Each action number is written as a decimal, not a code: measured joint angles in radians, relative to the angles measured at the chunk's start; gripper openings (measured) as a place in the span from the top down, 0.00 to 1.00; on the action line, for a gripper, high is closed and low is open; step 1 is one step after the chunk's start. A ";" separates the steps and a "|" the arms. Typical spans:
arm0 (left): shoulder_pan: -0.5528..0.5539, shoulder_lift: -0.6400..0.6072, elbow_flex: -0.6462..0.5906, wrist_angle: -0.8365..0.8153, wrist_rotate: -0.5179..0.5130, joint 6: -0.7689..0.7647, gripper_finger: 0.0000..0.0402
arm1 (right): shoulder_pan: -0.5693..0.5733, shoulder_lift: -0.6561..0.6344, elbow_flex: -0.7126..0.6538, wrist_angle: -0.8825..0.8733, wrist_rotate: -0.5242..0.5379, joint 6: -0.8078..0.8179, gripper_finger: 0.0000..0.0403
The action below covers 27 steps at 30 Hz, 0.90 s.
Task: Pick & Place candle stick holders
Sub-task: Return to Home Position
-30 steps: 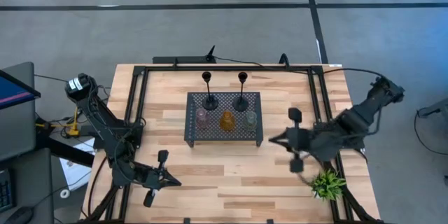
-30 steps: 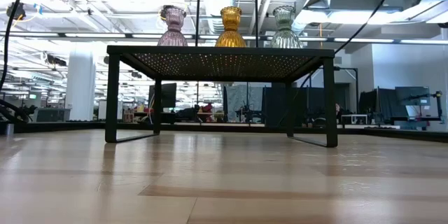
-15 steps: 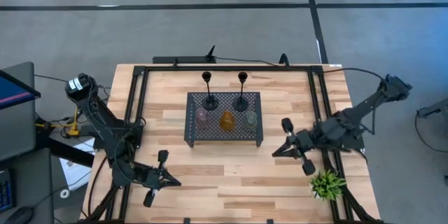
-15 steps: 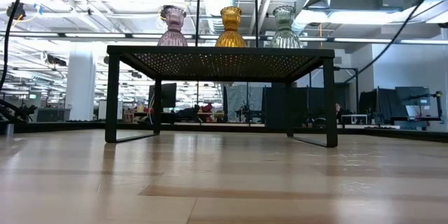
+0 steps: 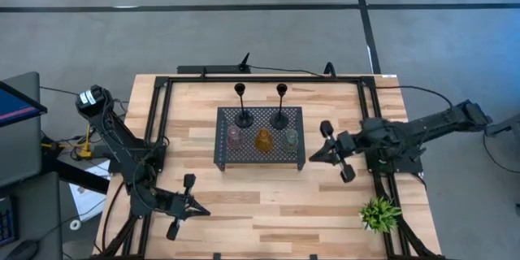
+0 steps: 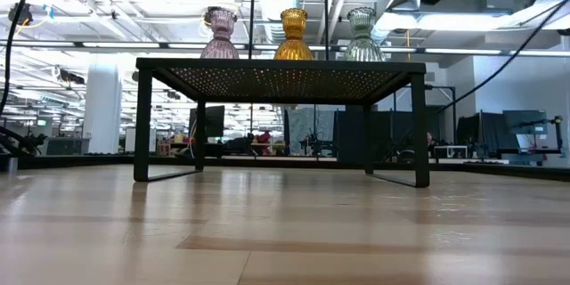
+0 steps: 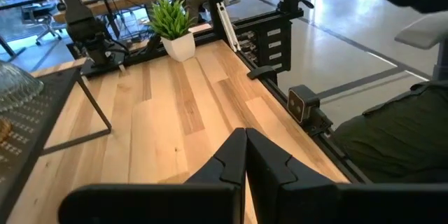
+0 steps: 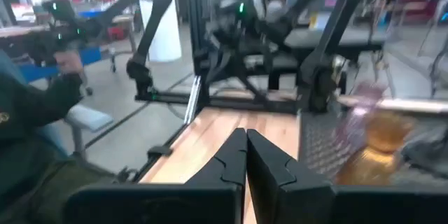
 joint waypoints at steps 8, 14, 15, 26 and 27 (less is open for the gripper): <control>0.000 0.001 -0.041 0.001 0.000 -0.008 0.98 | -0.015 -0.221 -0.011 -0.101 0.041 -0.027 1.00; 0.000 0.001 -0.041 0.020 0.000 -0.066 0.98 | -0.015 -0.344 -0.012 -0.229 0.120 -0.052 1.00; 0.000 0.001 -0.041 0.020 0.000 -0.069 0.98 | -0.015 -0.363 -0.012 -0.245 0.125 -0.055 1.00; 0.000 0.001 -0.041 0.025 0.000 -0.069 0.98 | -0.015 -0.568 -0.015 -0.399 0.145 -0.055 1.00; 0.000 0.001 -0.041 0.026 0.000 -0.069 0.98 | -0.015 -0.584 -0.020 -0.399 0.145 -0.055 1.00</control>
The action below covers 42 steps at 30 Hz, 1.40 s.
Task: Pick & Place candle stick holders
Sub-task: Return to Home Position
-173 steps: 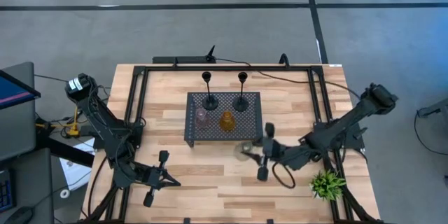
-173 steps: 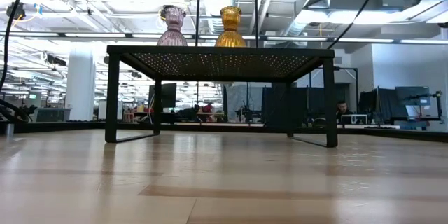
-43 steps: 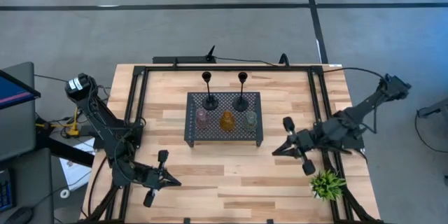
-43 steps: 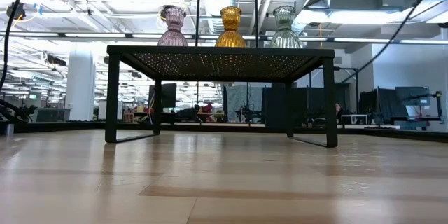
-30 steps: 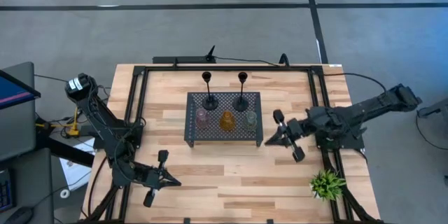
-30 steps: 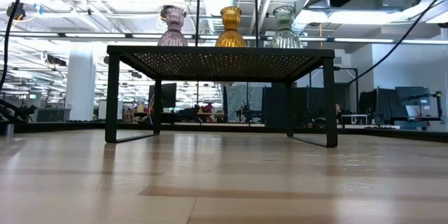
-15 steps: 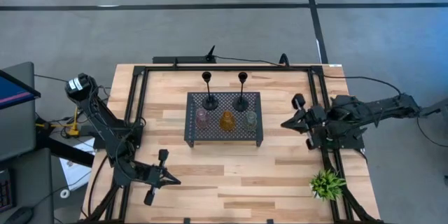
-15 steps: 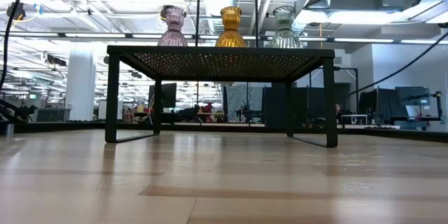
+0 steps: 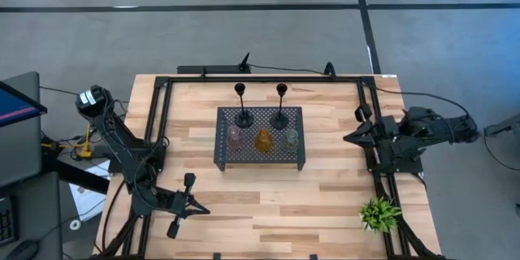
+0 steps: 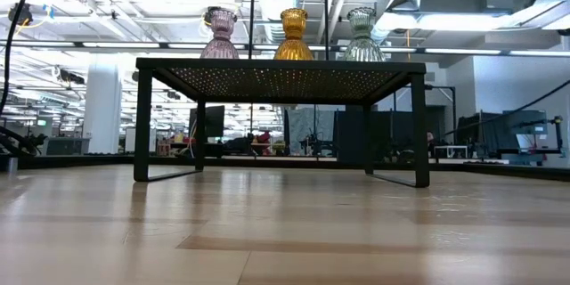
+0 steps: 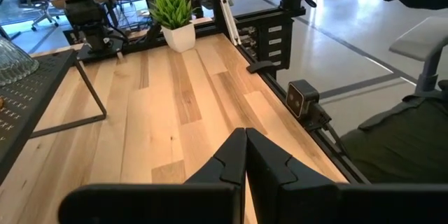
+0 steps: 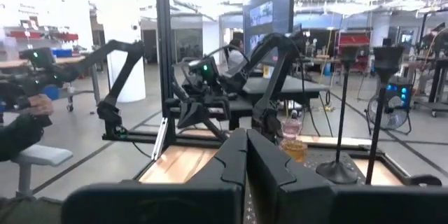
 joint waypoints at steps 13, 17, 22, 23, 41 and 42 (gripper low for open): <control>0.000 0.000 0.001 0.002 0.000 0.000 0.98 | 0.006 -0.214 -0.223 0.067 -0.011 0.008 1.00; 0.000 0.000 0.001 0.002 -0.001 0.000 0.98 | 0.014 -0.213 -0.292 0.109 -0.005 0.008 1.00; 0.000 0.000 0.001 0.002 0.000 0.000 0.98 | 0.014 -0.218 -0.361 0.191 -0.005 -0.002 1.00; 0.000 0.000 0.001 0.002 0.000 0.000 0.98 | 0.014 -0.216 -0.372 0.188 -0.004 -0.006 1.00; 0.000 0.000 0.001 0.010 0.000 0.000 0.98 | -0.006 -0.219 -0.436 0.133 0.000 0.007 1.00; 0.000 0.000 0.001 0.010 0.000 0.002 0.98 | -0.008 -0.219 -0.436 0.114 0.000 0.007 1.00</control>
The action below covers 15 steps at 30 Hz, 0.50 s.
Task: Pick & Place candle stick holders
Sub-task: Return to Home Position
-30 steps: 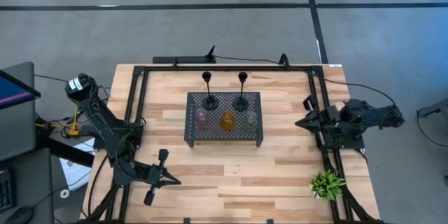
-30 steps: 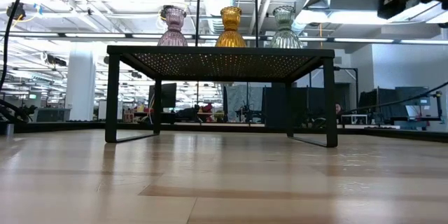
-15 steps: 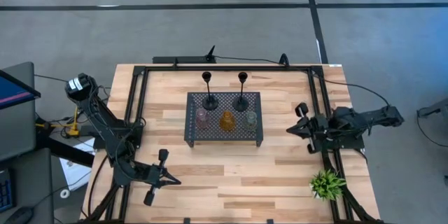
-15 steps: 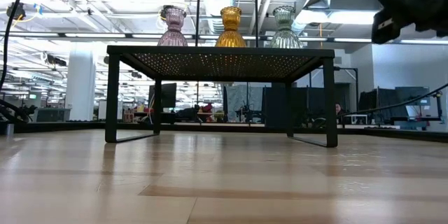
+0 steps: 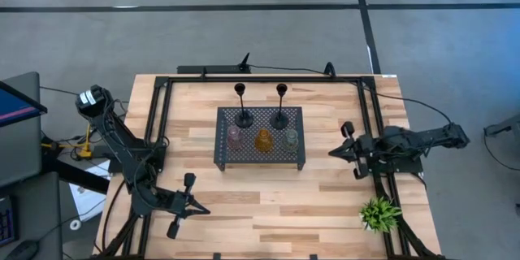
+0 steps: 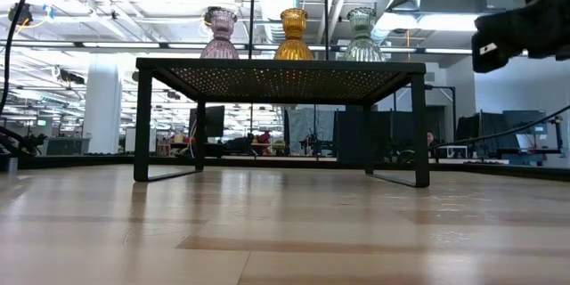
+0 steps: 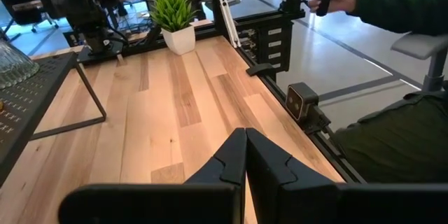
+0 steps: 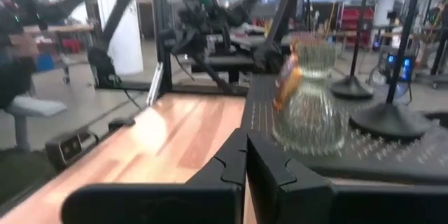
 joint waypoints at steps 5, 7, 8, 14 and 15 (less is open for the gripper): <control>0.015 0.000 0.000 0.008 0.000 0.066 0.98 | -0.002 0.010 0.000 -0.009 -0.004 0.054 1.00; 0.038 0.000 0.000 0.016 0.000 0.095 0.98 | -0.002 0.010 0.000 -0.009 -0.004 0.077 1.00; 0.053 0.000 0.000 0.023 0.000 0.111 0.98 | -0.002 0.010 0.000 -0.009 -0.004 0.087 1.00; 0.167 -0.021 0.000 0.059 0.023 0.255 0.98 | -0.002 0.010 -0.001 -0.009 -0.004 0.091 1.00; 0.190 -0.032 0.000 0.060 0.036 0.272 0.98 | -0.002 0.010 -0.001 -0.009 -0.004 0.091 1.00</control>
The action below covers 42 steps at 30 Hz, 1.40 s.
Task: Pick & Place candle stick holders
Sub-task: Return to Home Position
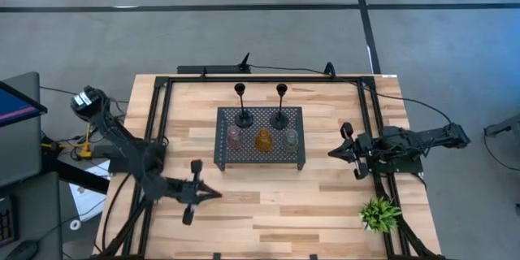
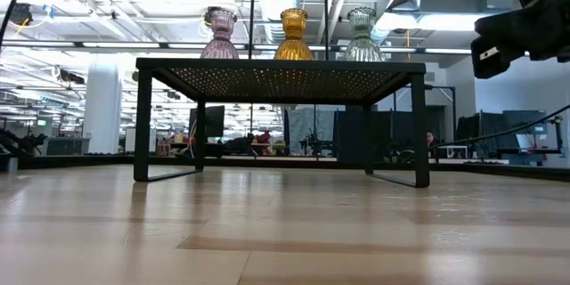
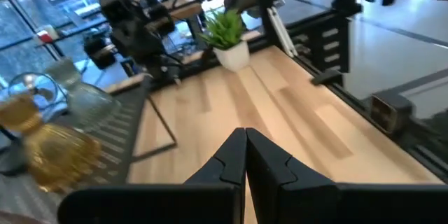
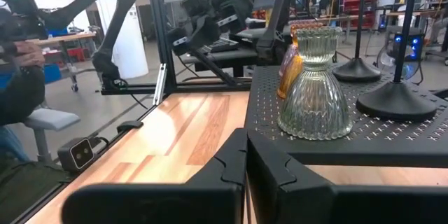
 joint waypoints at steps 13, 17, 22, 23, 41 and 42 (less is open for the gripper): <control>0.259 -0.240 0.000 -0.017 0.170 0.037 0.98 | 0.000 0.000 0.000 0.000 0.000 0.000 1.00; 0.333 -0.300 0.000 -0.055 0.245 0.022 0.98 | 0.000 0.000 -0.001 0.000 0.000 0.000 1.00; 0.446 -0.358 0.000 -0.120 0.349 -0.027 0.98 | 0.000 0.000 -0.001 0.000 0.000 0.000 1.00; 0.468 -0.368 0.000 -0.140 0.358 -0.033 0.98 | 0.000 0.000 -0.001 0.000 0.000 0.000 1.00; 0.553 -0.783 0.000 -0.546 0.488 -0.133 0.99 | 0.000 0.000 -0.001 0.000 -0.001 0.000 1.00; 0.553 -0.796 -0.001 -0.581 0.489 -0.143 0.99 | 0.000 0.000 -0.001 0.000 -0.001 0.000 1.00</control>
